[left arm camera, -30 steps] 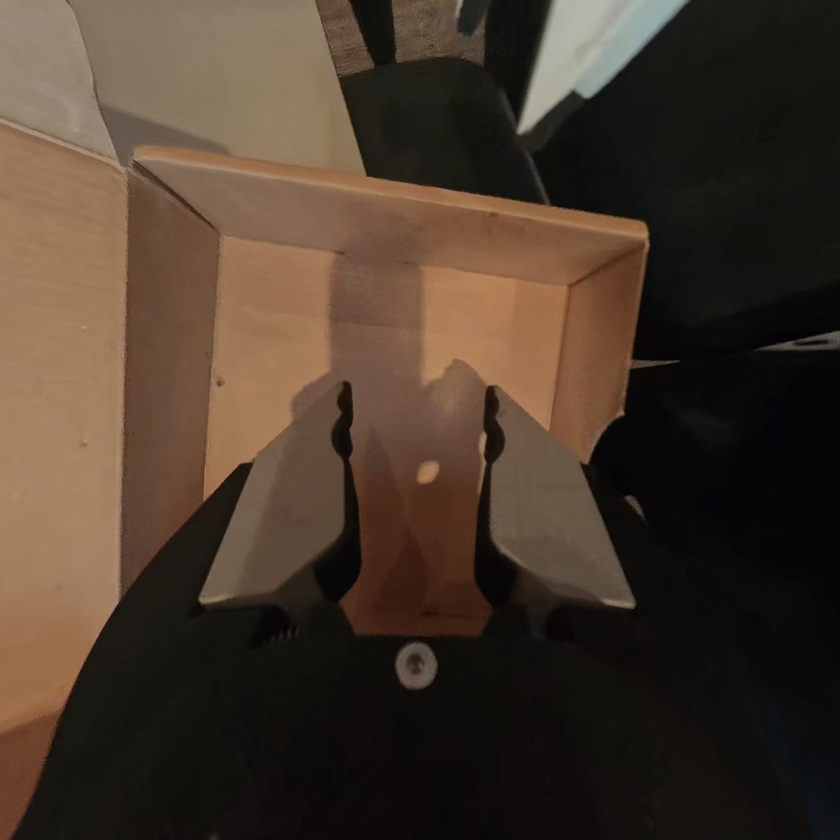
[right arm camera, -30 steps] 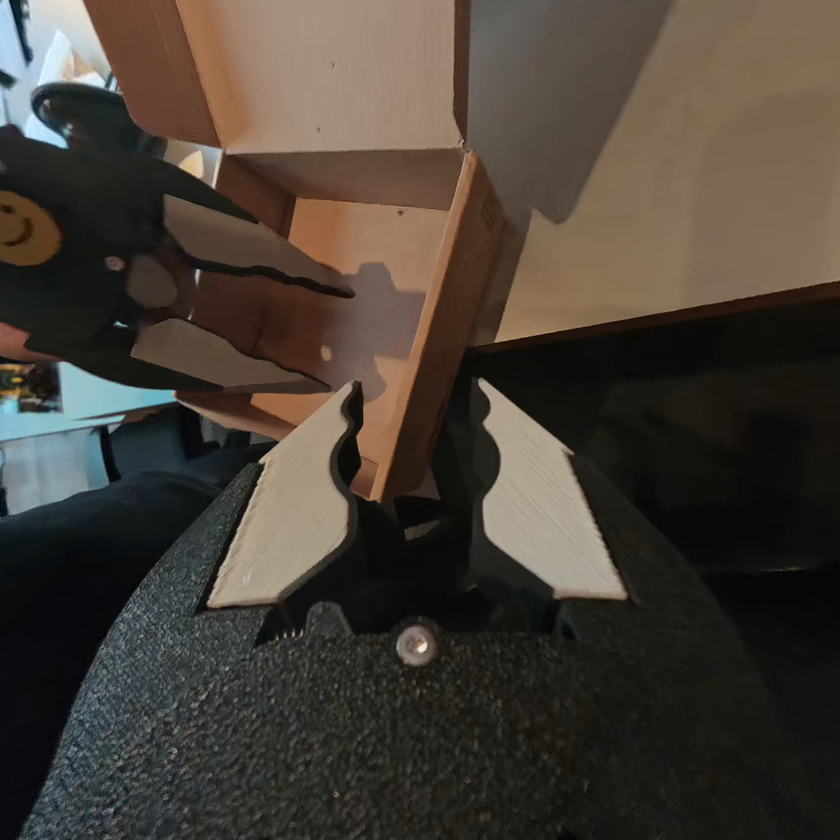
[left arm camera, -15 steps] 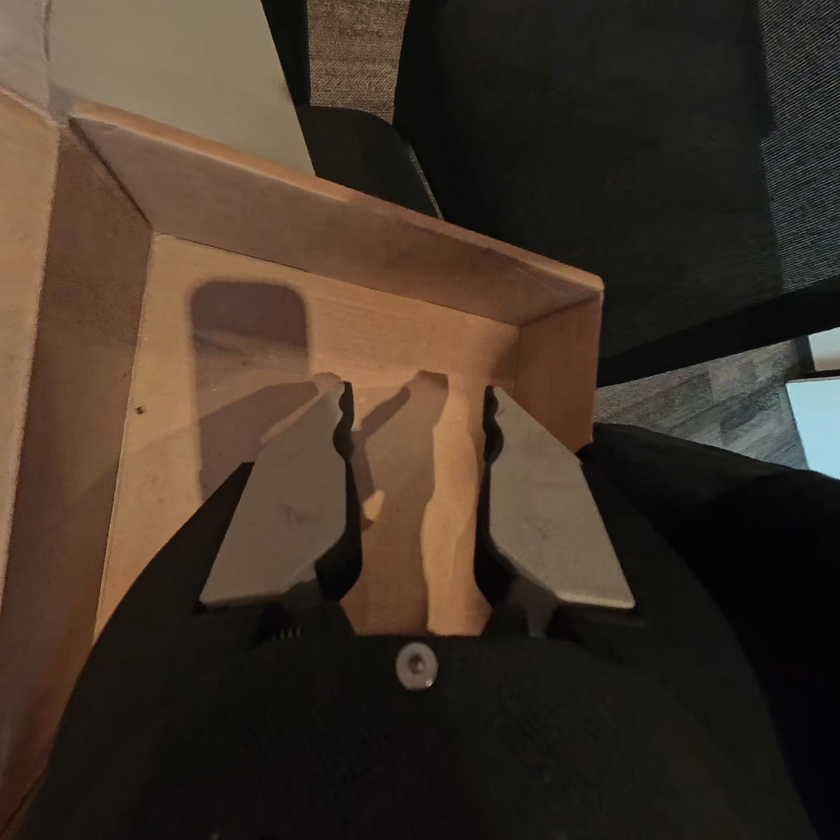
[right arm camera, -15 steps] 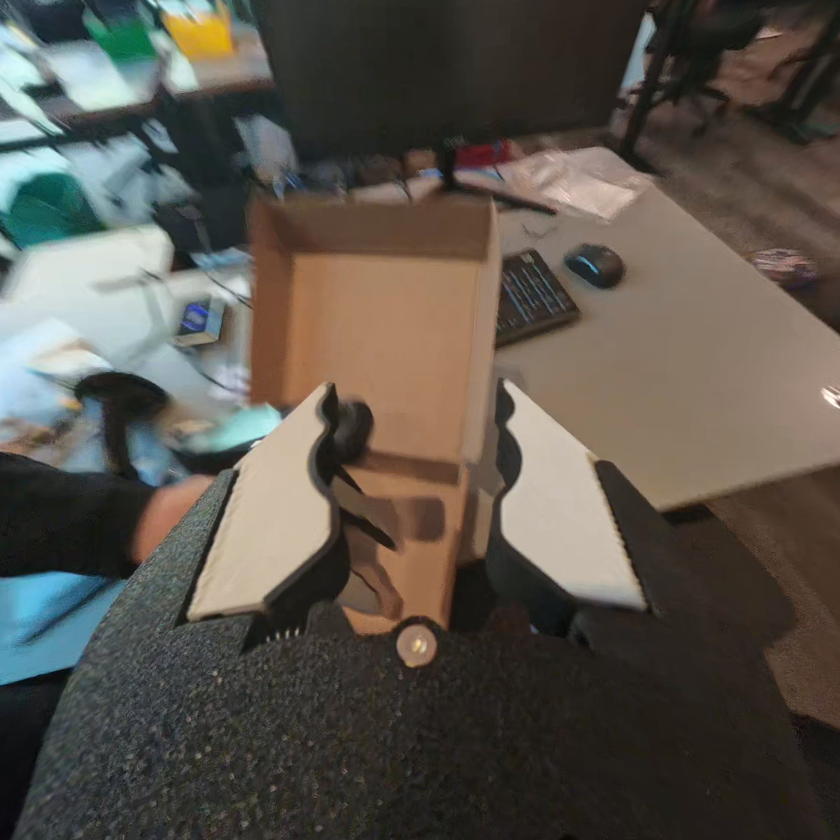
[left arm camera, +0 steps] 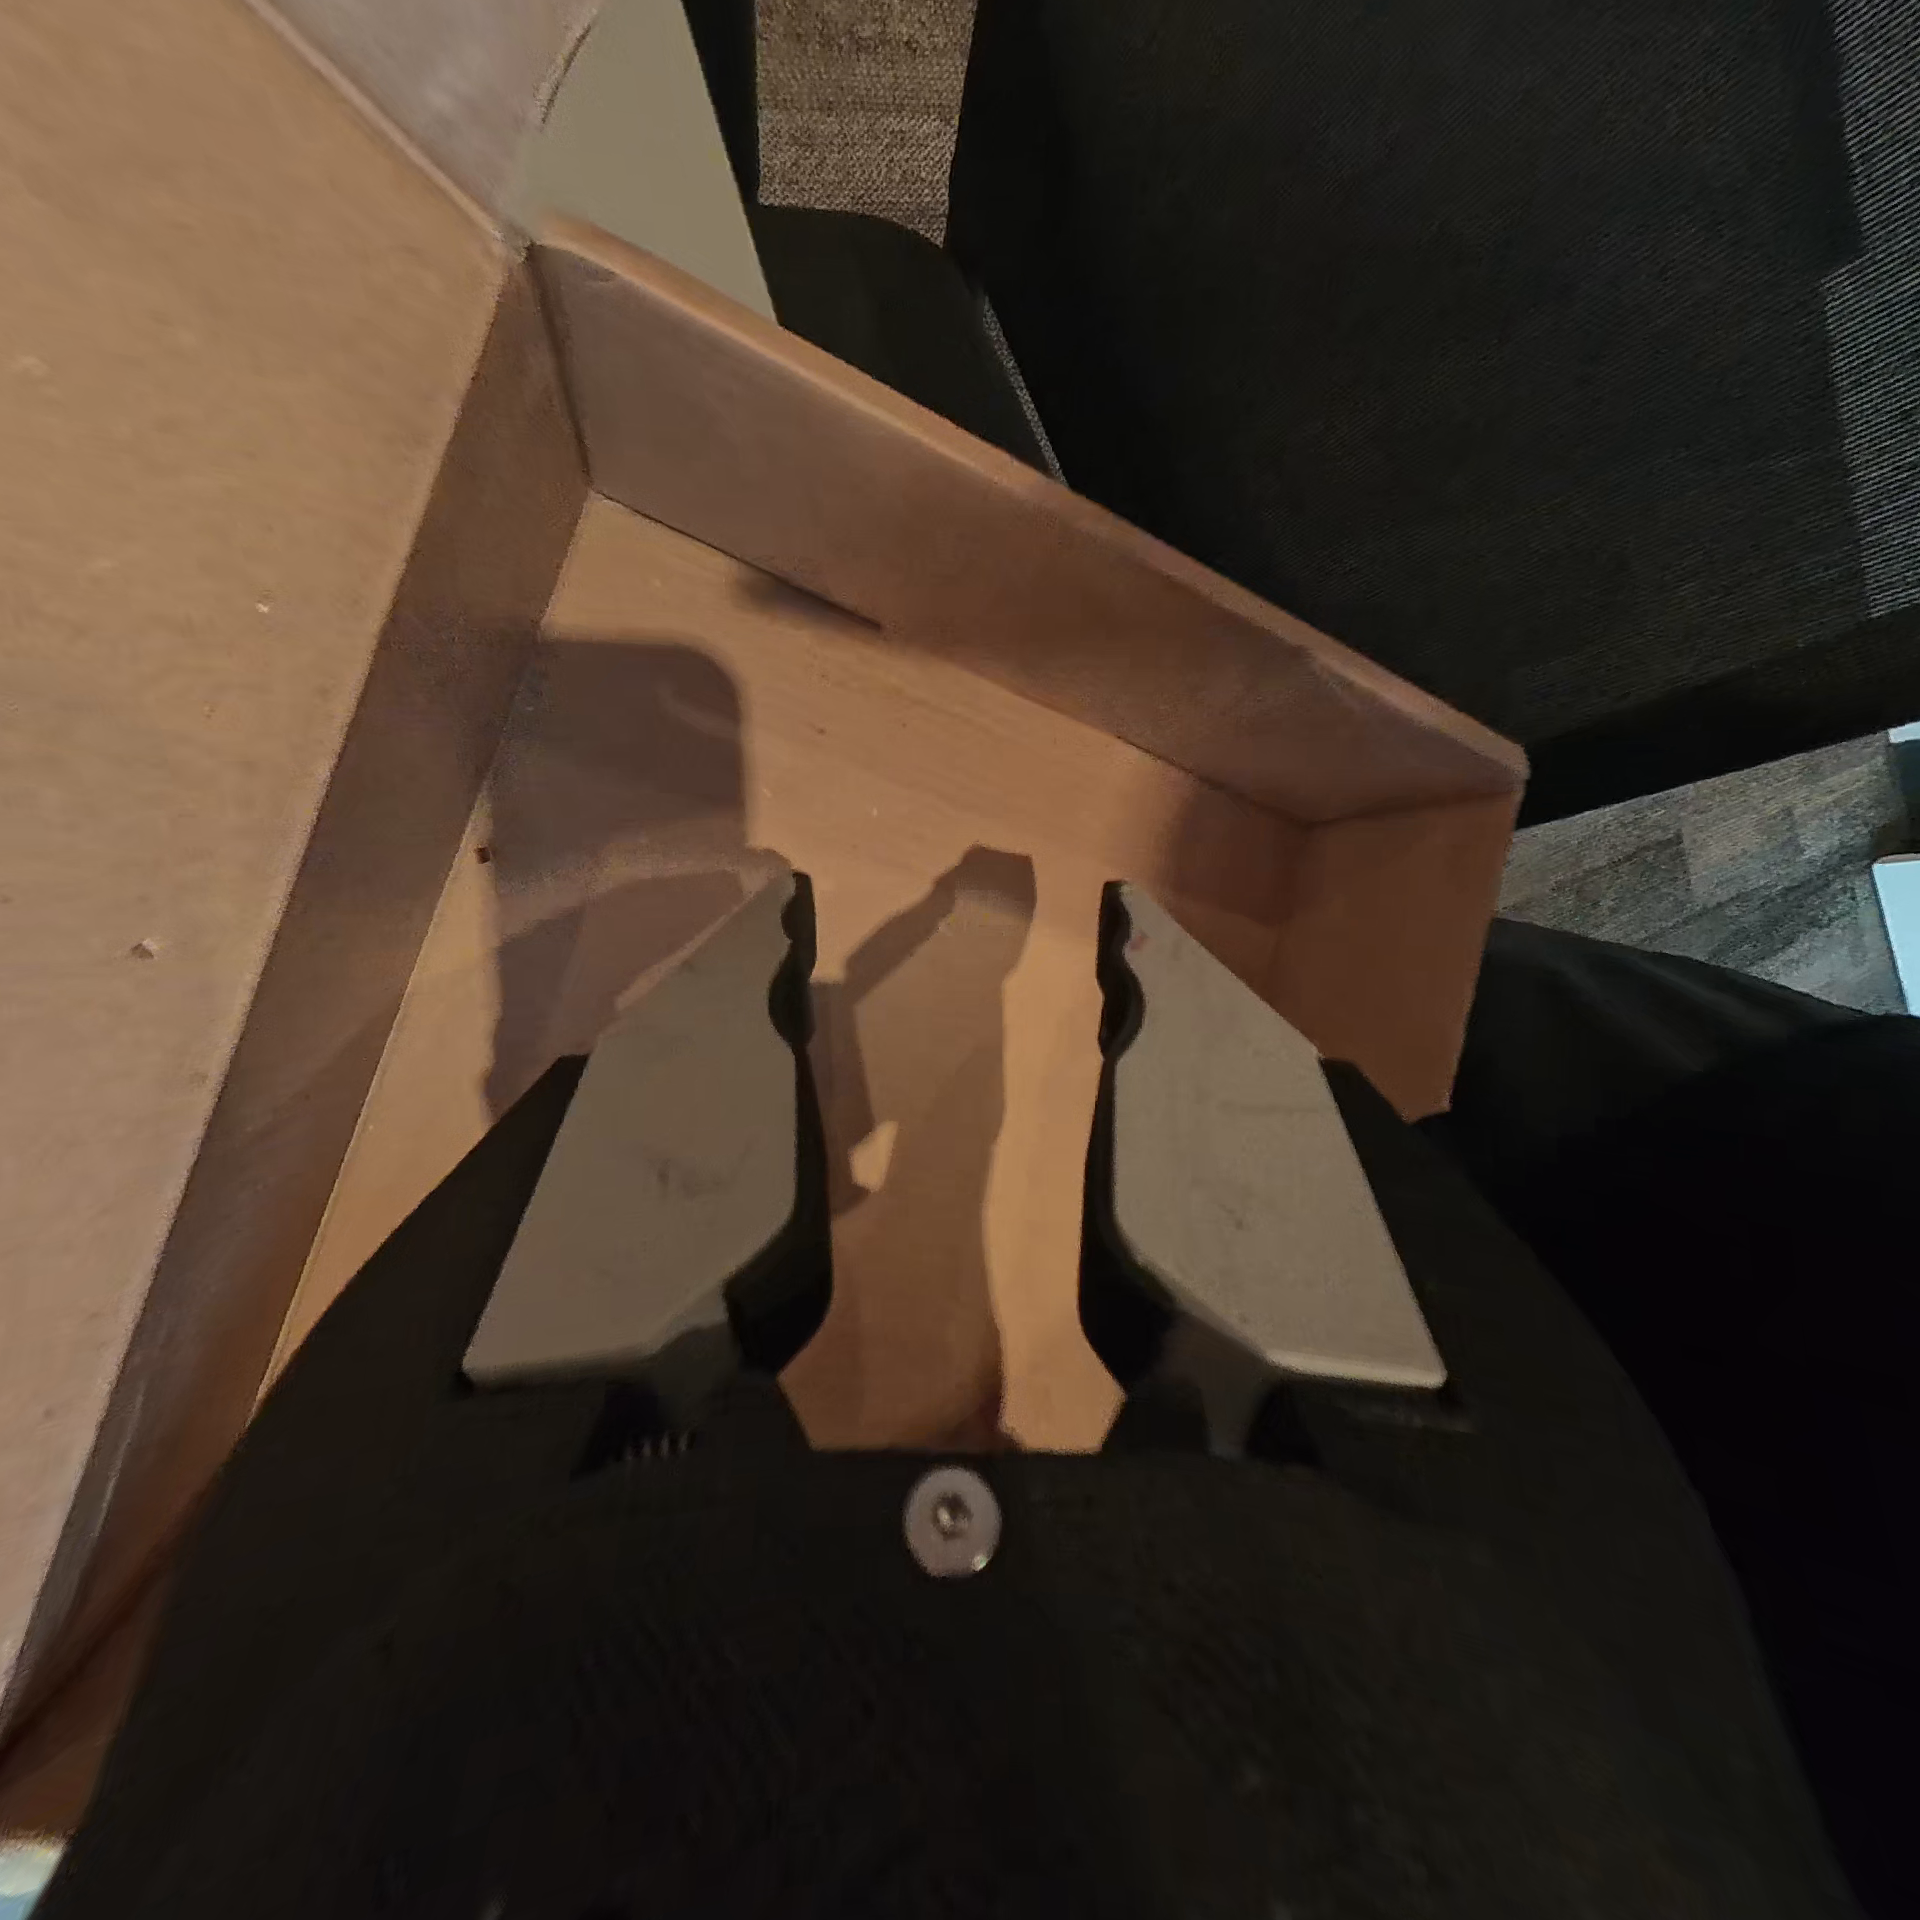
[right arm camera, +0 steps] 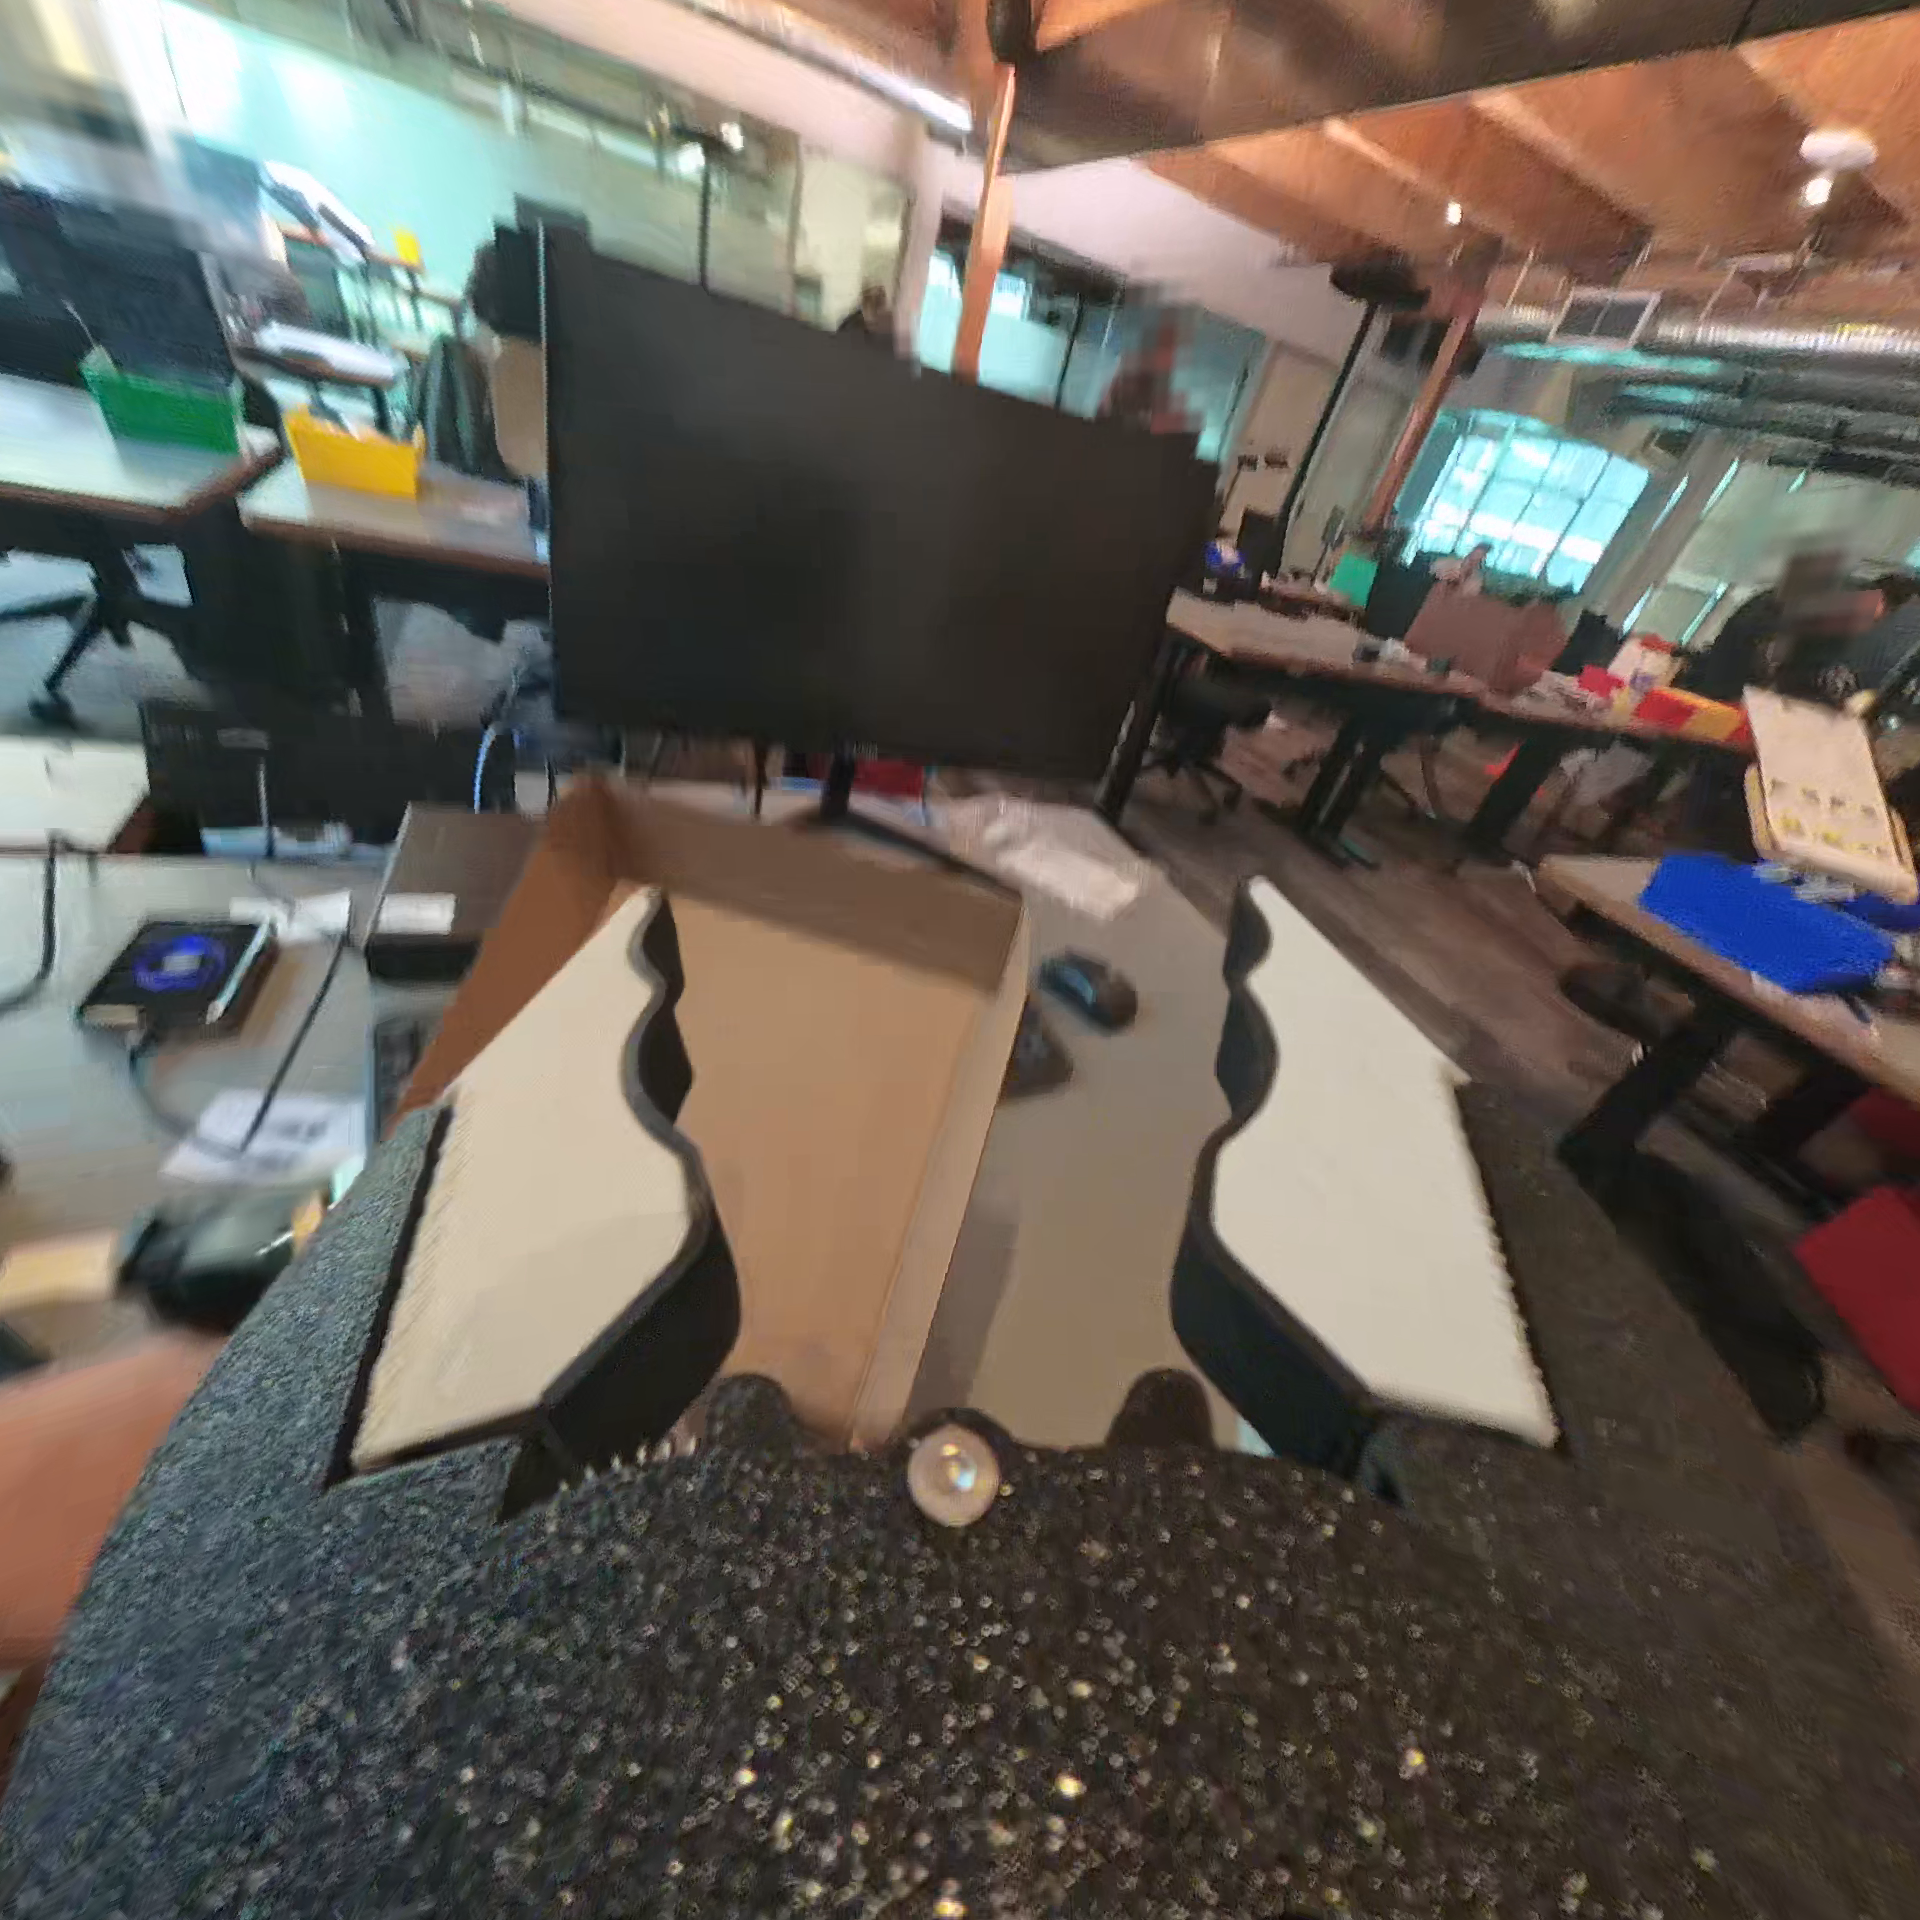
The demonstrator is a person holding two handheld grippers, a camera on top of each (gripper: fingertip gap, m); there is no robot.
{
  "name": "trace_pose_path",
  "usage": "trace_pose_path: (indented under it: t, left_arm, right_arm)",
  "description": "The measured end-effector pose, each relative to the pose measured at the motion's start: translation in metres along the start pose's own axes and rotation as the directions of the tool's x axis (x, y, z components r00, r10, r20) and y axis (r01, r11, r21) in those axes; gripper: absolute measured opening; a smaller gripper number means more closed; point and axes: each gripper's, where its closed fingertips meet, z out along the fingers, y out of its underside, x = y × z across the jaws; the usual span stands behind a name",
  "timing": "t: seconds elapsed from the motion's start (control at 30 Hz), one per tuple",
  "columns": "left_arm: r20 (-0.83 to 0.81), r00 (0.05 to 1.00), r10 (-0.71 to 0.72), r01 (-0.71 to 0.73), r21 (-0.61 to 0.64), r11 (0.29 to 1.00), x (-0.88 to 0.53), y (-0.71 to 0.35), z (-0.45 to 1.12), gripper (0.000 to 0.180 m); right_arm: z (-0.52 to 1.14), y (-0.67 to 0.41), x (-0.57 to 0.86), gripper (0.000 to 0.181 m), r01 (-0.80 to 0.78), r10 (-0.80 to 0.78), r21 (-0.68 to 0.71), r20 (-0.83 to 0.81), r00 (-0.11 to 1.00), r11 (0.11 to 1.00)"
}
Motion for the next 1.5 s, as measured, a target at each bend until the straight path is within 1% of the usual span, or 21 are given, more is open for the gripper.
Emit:
trace_pose_path:
  t: [0.03, 0.1, 0.13, 0.17, 0.2, 0.23, 0.27, 0.3, 0.4, 0.5, 0.6, 0.67, 0.7, 0.73, 0.83, 0.97, 1.1, 1.2, 1.27, 1.43, 1.5]
  left_arm:
    - [0.006, 1.0, 0.006, -0.006, -0.007, 1.0, -0.001, 0.001, 0.001, 0.052]
    - [0.017, 1.0, 0.017, -0.016, -0.025, 1.0, -0.001, 0.004, 0.002, 0.052]
    - [0.019, 1.0, 0.017, -0.016, -0.034, 0.999, 0.0, 0.006, 0.002, 0.052]
    - [0.018, 1.0, 0.017, -0.016, -0.041, 0.999, 0.0, 0.007, 0.003, 0.052]
    - [0.019, 1.0, 0.017, -0.017, -0.044, 0.999, 0.001, 0.008, 0.003, 0.052]
    - [0.021, 1.0, 0.016, -0.015, -0.046, 0.999, 0.002, 0.009, 0.004, 0.052]
    - [0.021, 1.0, 0.013, -0.012, -0.048, 0.999, 0.002, 0.01, 0.004, 0.052]
    - [0.018, 1.0, 0.007, -0.006, -0.048, 0.999, 0.003, 0.01, 0.004, 0.051]
    - [0.011, 1.0, 0.001, 0.0, -0.042, 0.999, 0.006, 0.008, 0.004, 0.051]
    - [0.011, 1.0, 0.001, -0.001, -0.024, 1.0, 0.006, 0.004, 0.004, 0.052]
    - [0.013, 1.0, -0.004, 0.004, -0.019, 1.0, 0.004, 0.002, 0.003, 0.053]
    - [0.014, 1.0, -0.01, 0.01, -0.012, 1.0, 0.003, 0.002, 0.002, 0.053]
    - [0.015, 1.0, -0.013, 0.013, -0.008, 1.0, 0.002, 0.002, 0.002, 0.053]
    - [0.016, 1.0, -0.015, 0.015, -0.005, 1.0, 0.002, 0.002, 0.001, 0.053]
    - [0.022, 1.0, -0.018, 0.018, 0.009, 1.0, -0.001, -0.002, 0.0, 0.054]
    - [0.029, 0.999, -0.015, 0.014, 0.036, 0.999, -0.008, -0.012, -0.007, 0.054]
    - [0.041, 0.999, 0.001, -0.003, 0.039, 0.999, -0.015, -0.022, -0.012, 0.054]
    - [0.045, 0.999, 0.004, -0.004, -0.002, 1.0, -0.019, -0.016, -0.004, 0.054]
    - [0.043, 0.999, 0.007, -0.005, -0.025, 1.0, -0.018, -0.009, 0.002, 0.054]
    - [0.029, 0.997, 0.072, -0.07, -0.068, 0.995, -0.008, 0.003, 0.013, 0.05]
    - [0.026, 0.991, 0.128, -0.124, -0.107, 0.986, -0.006, 0.01, 0.019, 0.039]
  right_arm:
    - [0.012, -0.028, 0.009, 0.089, 0.02, -0.021, 0.028, 0.021, 1.0, 0.999]
    - [0.026, -0.083, 0.025, 0.027, 0.098, -0.102, 0.048, 0.089, 0.991, 0.994]
    - [0.028, -0.112, 0.036, 0.009, 0.109, -0.118, 0.086, 0.1, 0.988, 0.99]
    - [0.03, -0.134, 0.055, 0.013, 0.051, -0.057, 0.094, 0.062, 0.996, 0.994]
    - [0.033, -0.147, 0.075, 0.026, -0.043, 0.042, 0.051, 0.023, 0.999, 0.998]
    - [0.037, -0.153, 0.092, 0.051, -0.121, 0.121, 0.0, -0.004, 0.993, 0.993]
    - [0.039, -0.155, 0.105, 0.1, -0.175, 0.174, -0.044, -0.038, 0.984, 0.984]
    - [0.04, -0.155, 0.113, 0.128, -0.199, 0.195, -0.089, -0.053, 0.979, 0.976]
    - [0.037, -0.148, 0.113, 0.13, -0.185, 0.179, -0.113, -0.057, 0.982, 0.976]
    - [0.041, -0.114, 0.095, 0.127, -0.216, 0.218, -0.192, -0.014, 0.976, 0.957]
    - [0.036, -0.059, 0.084, 0.119, -0.197, 0.193, -0.322, -0.045, 0.98, 0.926]
    - [0.028, -0.025, 0.068, 0.105, -0.199, 0.206, -0.384, -0.025, 0.978, 0.901]
    - [0.021, -0.006, 0.053, 0.09, -0.202, 0.228, -0.429, 0.009, 0.974, 0.881]
    - [0.014, 0.017, 0.035, 0.083, -0.207, 0.263, -0.486, 0.05, 0.963, 0.849]
    - [-0.02, 0.102, -0.018, 0.099, -0.188, 0.332, -0.686, 0.082, 0.94, 0.702]
    - [-0.079, 0.197, -0.081, 0.097, -0.149, 0.404, -0.842, 0.088, 0.91, 0.518]
    - [-0.107, 0.24, -0.104, 0.082, -0.107, 0.399, -0.893, 0.085, 0.913, 0.436]
    - [-0.088, 0.244, -0.08, 0.075, -0.13, 0.35, -0.876, 0.047, 0.935, 0.464]
    - [-0.075, 0.252, -0.07, 0.057, -0.116, 0.335, -0.884, 0.048, 0.941, 0.453]
    - [-0.063, 0.278, -0.072, 0.017, -0.04, 0.358, -0.934, 0.096, 0.929, 0.354]
    - [-0.059, 0.281, -0.075, 0.016, -0.041, 0.382, -0.937, 0.101, 0.919, 0.346]
